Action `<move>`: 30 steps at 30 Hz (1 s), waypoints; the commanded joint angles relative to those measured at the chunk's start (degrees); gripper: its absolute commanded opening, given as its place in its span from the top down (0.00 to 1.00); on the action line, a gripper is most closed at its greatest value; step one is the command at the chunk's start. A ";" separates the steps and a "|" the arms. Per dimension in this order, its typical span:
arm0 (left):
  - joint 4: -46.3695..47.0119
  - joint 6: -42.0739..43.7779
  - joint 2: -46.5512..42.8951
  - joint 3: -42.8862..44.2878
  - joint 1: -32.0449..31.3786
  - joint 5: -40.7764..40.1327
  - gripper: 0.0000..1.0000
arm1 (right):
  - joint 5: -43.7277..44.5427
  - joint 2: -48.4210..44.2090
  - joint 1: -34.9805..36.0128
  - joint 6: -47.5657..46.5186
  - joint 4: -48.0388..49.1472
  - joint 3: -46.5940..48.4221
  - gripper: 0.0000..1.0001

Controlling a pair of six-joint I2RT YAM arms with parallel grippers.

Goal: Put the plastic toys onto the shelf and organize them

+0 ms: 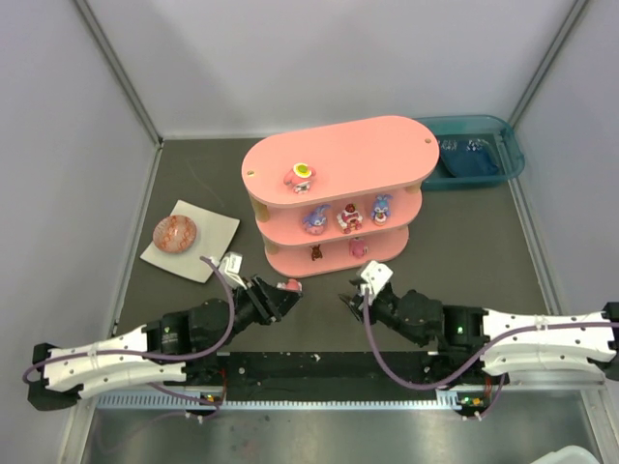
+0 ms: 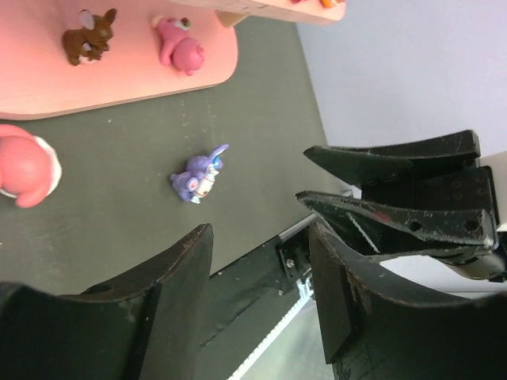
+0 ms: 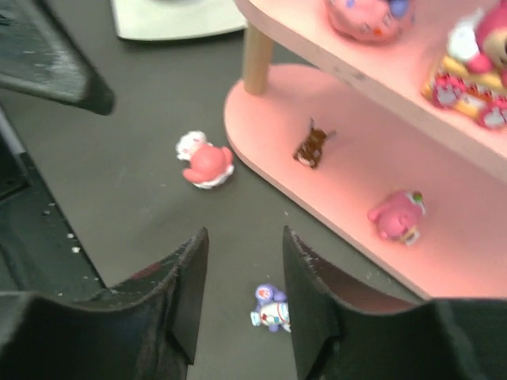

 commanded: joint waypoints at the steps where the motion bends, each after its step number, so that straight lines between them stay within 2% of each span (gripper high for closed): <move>1: -2.35 -1.51 0.25 -1.20 0.14 -2.06 0.42 | 14.31 2.76 0.11 13.28 0.59 2.72 0.54; 4: -2.26 -1.77 0.95 -1.38 0.14 -2.06 0.41 | 19.42 4.17 -1.82 23.47 -3.53 2.81 0.44; 5: -2.18 -1.69 1.04 -1.38 0.23 -2.06 0.40 | 20.91 4.35 -2.61 29.59 -4.50 2.81 0.42; 9: -2.09 -1.16 1.13 -1.29 0.14 -2.24 0.39 | 21.54 4.79 -7.09 45.96 -14.43 2.81 0.32; 13: -2.26 -1.16 1.04 -1.38 0.14 -2.50 0.38 | 23.03 5.84 -7.45 69.39 -26.10 3.60 0.32; 15: -1.91 -1.25 1.13 -1.56 0.14 -2.59 0.38 | 21.19 7.50 -7.45 76.64 -28.32 4.04 0.31; 16: -2.00 -1.16 1.13 -1.47 0.14 -2.59 0.37 | 20.14 8.12 -7.45 83.55 -29.20 4.04 0.31; 19: -1.91 -1.07 1.13 -1.47 0.14 -2.68 0.37 | 15.58 10.66 -7.36 92.72 -29.30 3.87 0.30; 30: -2.70 -0.72 -0.45 -1.99 0.14 -3.38 0.37 | 14.07 17.08 -7.45 108.57 -30.18 2.46 0.28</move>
